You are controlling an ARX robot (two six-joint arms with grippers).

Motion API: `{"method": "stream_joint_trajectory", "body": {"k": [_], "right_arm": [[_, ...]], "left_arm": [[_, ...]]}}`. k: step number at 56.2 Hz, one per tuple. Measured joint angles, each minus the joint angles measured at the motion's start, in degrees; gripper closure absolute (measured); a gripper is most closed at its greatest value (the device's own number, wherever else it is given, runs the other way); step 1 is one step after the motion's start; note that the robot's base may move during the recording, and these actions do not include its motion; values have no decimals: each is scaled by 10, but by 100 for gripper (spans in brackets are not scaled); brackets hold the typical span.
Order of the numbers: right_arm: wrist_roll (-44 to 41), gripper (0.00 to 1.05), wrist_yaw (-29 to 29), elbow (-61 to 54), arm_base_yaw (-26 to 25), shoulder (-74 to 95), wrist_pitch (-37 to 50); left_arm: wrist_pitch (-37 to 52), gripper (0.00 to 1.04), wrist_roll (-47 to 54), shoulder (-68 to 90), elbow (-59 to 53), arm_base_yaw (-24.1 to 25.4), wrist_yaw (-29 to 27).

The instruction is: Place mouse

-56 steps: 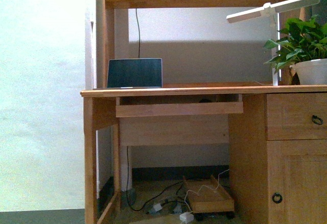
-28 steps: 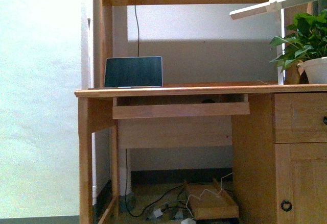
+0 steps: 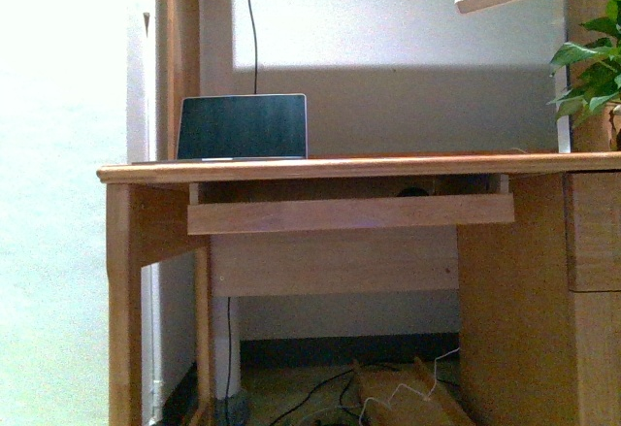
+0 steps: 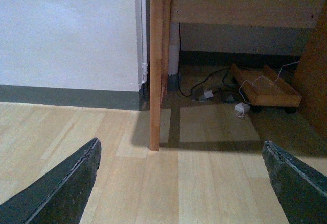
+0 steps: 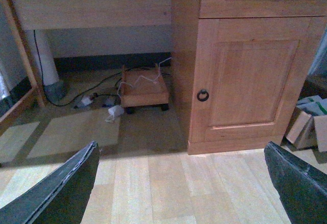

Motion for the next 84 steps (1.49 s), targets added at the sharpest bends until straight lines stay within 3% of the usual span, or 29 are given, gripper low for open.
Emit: {"method": "stream_joint_trajectory", "body": {"k": [84], "right_arm": [[0,7,0,0,0,0,0]], "left_arm": [[0,8,0,0,0,0,0]]}}
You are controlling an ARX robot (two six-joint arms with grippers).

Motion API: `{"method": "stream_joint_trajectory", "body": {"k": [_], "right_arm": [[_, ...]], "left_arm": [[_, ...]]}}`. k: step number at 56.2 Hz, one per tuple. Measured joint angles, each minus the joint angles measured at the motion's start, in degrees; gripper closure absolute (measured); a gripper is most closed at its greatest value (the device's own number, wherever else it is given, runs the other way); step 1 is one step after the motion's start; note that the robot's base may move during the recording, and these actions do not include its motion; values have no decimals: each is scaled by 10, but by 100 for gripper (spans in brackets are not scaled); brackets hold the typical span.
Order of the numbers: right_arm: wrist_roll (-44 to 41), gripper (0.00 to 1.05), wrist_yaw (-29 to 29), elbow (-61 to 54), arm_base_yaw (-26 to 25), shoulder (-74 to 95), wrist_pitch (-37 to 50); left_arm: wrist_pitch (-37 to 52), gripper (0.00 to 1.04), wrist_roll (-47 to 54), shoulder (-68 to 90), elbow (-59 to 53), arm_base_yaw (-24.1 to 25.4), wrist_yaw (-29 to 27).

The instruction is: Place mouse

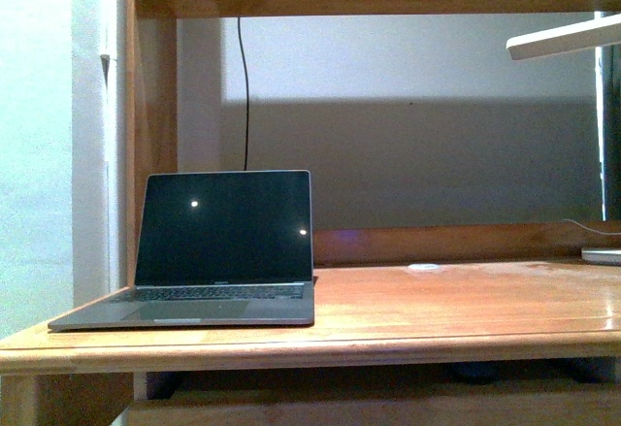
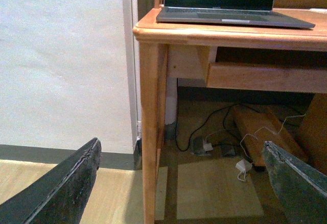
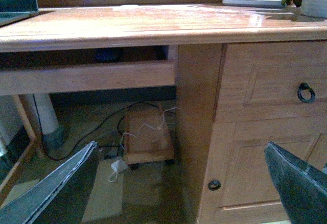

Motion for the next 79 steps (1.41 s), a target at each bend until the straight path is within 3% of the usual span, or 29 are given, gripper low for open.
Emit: {"method": "stream_joint_trajectory", "body": {"k": [11,20,34,42,58,79], "right_arm": [[0,7,0,0,0,0,0],[0,7,0,0,0,0,0],[0,7,0,0,0,0,0],[0,7,0,0,0,0,0],[0,7,0,0,0,0,0],[0,7,0,0,0,0,0]], "left_arm": [[-27,8,-59,59,12,-4,26],[115,8,-35,243,13,22,77],[479,8,219,727,124,47,97],[589,8,425,933,225,38,100],[624,8,738,1143,422,-4,155],[580,8,813,1241,546,-30,181]]}}
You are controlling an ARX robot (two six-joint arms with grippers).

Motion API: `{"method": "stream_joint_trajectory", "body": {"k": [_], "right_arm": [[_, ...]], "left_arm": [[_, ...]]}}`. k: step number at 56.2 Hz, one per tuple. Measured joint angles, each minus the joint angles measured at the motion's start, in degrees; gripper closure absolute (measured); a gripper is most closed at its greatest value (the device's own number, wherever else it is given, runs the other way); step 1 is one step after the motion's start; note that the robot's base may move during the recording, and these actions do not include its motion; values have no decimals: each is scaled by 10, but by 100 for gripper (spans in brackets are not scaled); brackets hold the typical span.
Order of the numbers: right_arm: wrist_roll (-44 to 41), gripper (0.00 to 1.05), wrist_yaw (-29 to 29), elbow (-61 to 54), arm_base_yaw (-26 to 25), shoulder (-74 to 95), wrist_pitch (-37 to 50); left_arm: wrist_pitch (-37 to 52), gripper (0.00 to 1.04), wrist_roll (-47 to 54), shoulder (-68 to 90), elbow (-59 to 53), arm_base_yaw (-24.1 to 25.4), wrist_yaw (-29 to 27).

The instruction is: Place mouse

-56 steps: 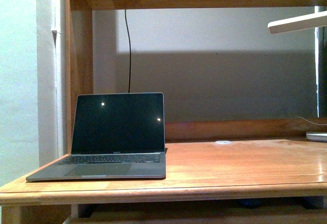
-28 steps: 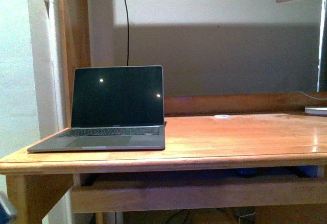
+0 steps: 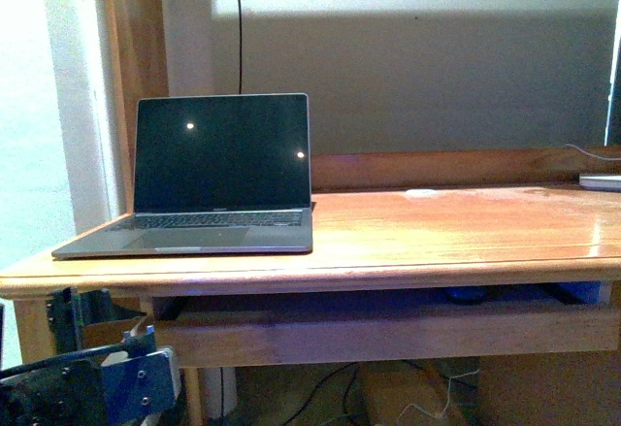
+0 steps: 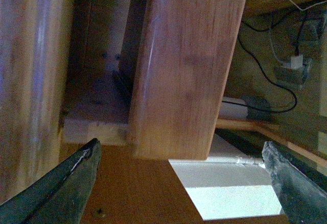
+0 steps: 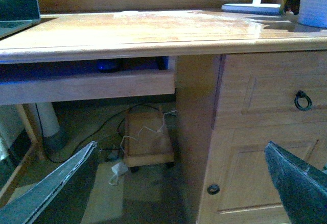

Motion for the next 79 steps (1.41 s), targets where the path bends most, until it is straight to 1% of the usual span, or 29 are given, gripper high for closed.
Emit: {"method": "stream_joint_trajectory", "body": {"k": [17,28,34,38,43,48,53,60,68,76,79], "right_arm": [[0,7,0,0,0,0,0],[0,7,0,0,0,0,0],[0,7,0,0,0,0,0],[0,7,0,0,0,0,0],[0,7,0,0,0,0,0],[0,7,0,0,0,0,0],[0,7,0,0,0,0,0],[0,7,0,0,0,0,0],[0,7,0,0,0,0,0],[0,7,0,0,0,0,0],[0,7,0,0,0,0,0]], "left_arm": [[-29,8,26,63,86,-15,16],[-64,8,24,66,96,-25,2],[-130,8,-6,37,87,-36,-23],[-199,8,-36,5,77,-45,-43],[-272,8,-68,-33,56,-53,-44],[-342,8,-104,-81,23,-61,-21],[-377,8,-145,-129,-19,-75,22],[-390,8,-195,-163,-51,-96,48],[-398,8,-275,-202,-84,-115,82],[-398,8,-376,-239,-112,-137,112],[-387,8,-440,-258,-125,-148,122]]}}
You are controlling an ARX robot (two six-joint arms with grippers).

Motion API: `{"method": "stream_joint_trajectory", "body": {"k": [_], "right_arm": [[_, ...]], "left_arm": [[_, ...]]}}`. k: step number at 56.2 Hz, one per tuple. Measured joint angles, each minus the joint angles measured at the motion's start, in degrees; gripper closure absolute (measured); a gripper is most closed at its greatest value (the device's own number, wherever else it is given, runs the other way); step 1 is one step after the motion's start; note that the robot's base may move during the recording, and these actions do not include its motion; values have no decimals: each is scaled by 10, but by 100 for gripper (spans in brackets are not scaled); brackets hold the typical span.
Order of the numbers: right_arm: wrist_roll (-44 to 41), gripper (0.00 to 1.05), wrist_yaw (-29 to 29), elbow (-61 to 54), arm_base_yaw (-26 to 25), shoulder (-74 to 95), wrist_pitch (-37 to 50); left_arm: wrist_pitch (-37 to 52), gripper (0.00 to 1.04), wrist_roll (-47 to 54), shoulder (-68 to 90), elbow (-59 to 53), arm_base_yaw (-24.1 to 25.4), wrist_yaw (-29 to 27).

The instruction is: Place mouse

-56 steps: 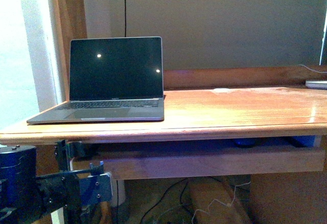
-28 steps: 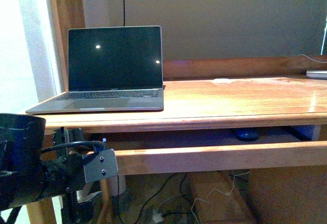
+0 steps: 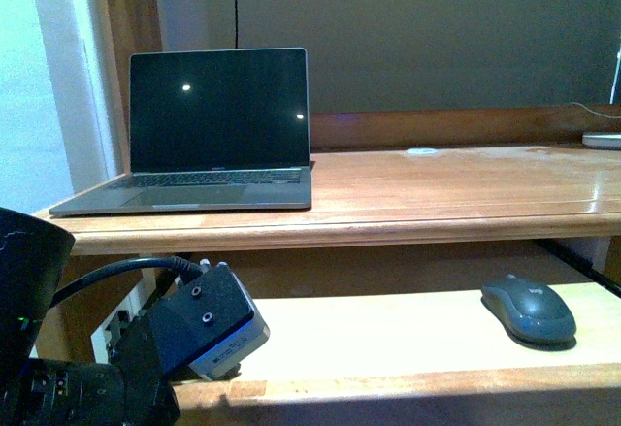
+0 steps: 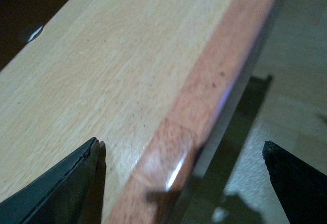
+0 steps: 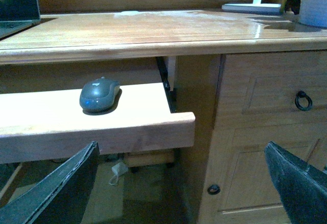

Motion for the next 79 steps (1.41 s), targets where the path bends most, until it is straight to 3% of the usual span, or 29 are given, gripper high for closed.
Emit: {"method": "stream_joint_trajectory", "body": {"k": [10,20,32,40,49,54,64,79], "right_arm": [[0,7,0,0,0,0,0],[0,7,0,0,0,0,0],[0,7,0,0,0,0,0],[0,7,0,0,0,0,0],[0,7,0,0,0,0,0],[0,7,0,0,0,0,0],[0,7,0,0,0,0,0],[0,7,0,0,0,0,0]], "left_arm": [[84,8,-218,-36,-18,-9,-16],[124,8,-349,-93,-12,-8,-117],[137,8,-372,-175,-43,-9,-259],[150,8,-359,-282,-144,-7,-384],[60,8,-371,-456,-263,-19,-463],[65,27,-370,-593,-332,-9,-482],[-158,60,-370,-882,-392,13,-462],[-182,103,-370,-970,-418,80,-395]]}}
